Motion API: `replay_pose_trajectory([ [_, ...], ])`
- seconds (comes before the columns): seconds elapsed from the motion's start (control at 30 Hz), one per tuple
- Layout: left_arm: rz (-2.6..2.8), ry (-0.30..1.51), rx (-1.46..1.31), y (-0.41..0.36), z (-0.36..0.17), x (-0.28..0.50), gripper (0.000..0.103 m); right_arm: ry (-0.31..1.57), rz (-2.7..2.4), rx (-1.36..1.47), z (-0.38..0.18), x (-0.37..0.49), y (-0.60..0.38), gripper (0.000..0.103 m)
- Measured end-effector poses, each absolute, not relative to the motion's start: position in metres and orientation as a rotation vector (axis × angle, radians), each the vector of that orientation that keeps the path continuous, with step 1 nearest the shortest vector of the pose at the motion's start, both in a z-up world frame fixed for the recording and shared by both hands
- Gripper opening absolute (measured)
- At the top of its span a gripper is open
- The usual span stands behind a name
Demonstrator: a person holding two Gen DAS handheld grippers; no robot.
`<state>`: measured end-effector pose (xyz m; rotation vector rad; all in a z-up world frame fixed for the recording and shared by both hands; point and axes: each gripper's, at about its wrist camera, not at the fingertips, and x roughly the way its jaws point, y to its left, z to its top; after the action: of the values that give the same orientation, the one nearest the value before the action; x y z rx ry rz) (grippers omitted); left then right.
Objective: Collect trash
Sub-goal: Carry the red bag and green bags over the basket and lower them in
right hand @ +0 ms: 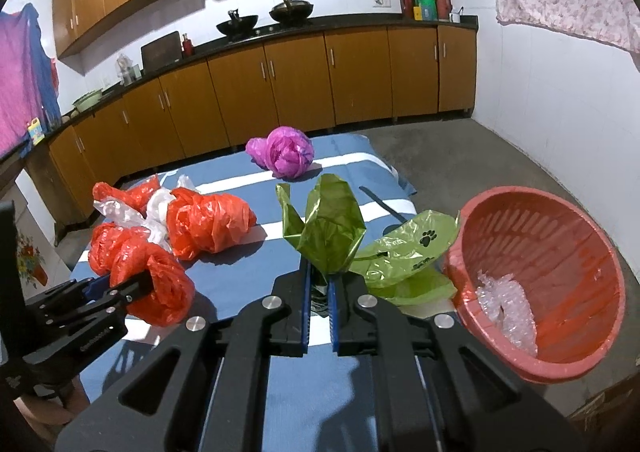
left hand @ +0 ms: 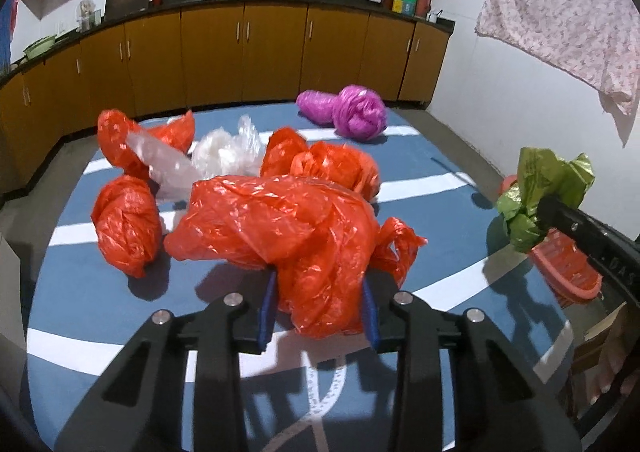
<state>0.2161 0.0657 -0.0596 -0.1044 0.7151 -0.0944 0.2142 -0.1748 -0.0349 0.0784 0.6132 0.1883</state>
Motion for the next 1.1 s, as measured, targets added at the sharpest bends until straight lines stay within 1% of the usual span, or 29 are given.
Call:
replay_pose_trajectory([
  [0.5, -0.199, 0.648, -0.071, 0.013, -0.019, 0.208, 0.035, 0.545, 0.11, 0.121, -0.013, 0.192, -0.225, 0.008],
  [0.8, -0.294, 0.636, -0.036, -0.04, -0.006, 0.215, 0.035, 0.523, 0.015, 0.171, -0.013, 0.184, -0.271, 0.007],
  [1.1, -0.414, 0.636, 0.002, -0.102, -0.004, 0.225, 0.035, 0.499, -0.081, 0.207, -0.013, 0.183, -0.318, 0.007],
])
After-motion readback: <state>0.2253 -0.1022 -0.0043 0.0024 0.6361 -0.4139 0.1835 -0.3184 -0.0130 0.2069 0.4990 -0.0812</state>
